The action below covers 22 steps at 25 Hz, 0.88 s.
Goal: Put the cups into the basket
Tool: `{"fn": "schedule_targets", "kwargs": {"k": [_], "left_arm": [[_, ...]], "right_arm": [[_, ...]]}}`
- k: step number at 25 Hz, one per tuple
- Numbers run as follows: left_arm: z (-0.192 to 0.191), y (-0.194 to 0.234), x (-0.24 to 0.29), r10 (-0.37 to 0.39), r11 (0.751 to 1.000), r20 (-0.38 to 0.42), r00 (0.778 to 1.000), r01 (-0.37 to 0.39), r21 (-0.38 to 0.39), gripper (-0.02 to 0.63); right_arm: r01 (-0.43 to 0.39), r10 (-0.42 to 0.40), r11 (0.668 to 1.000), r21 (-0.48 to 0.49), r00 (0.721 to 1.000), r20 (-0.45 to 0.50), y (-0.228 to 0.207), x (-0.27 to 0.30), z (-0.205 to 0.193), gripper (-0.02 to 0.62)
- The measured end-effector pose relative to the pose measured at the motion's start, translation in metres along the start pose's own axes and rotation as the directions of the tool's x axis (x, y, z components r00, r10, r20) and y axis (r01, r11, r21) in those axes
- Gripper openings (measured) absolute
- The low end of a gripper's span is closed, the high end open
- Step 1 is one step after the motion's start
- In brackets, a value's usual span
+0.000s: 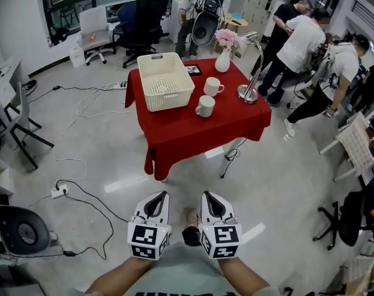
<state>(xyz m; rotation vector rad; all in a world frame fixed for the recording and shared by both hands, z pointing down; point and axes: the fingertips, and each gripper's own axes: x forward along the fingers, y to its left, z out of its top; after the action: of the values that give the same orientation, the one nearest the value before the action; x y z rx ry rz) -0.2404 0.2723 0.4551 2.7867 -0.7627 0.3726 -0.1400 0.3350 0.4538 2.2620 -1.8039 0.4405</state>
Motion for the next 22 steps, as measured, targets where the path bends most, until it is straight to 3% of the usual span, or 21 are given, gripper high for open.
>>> {"fn": "schedule_targets", "kwargs": {"k": [7, 22], "left_arm": [[0.011, 0.016, 0.04, 0.043, 0.999, -0.021, 0.999, -0.042, 0.01, 0.003], [0.051, -0.002, 0.181, 0.053, 0.997, -0.043, 0.998, -0.05, 0.058, 0.003]], "right_arm": [[-0.053, 0.053, 0.998, -0.016, 0.999, -0.002, -0.015, 0.047, 0.011, 0.012], [-0.076, 0.077, 0.997, -0.023, 0.996, 0.033, -0.129, 0.138, 0.052, 0.012]]}}
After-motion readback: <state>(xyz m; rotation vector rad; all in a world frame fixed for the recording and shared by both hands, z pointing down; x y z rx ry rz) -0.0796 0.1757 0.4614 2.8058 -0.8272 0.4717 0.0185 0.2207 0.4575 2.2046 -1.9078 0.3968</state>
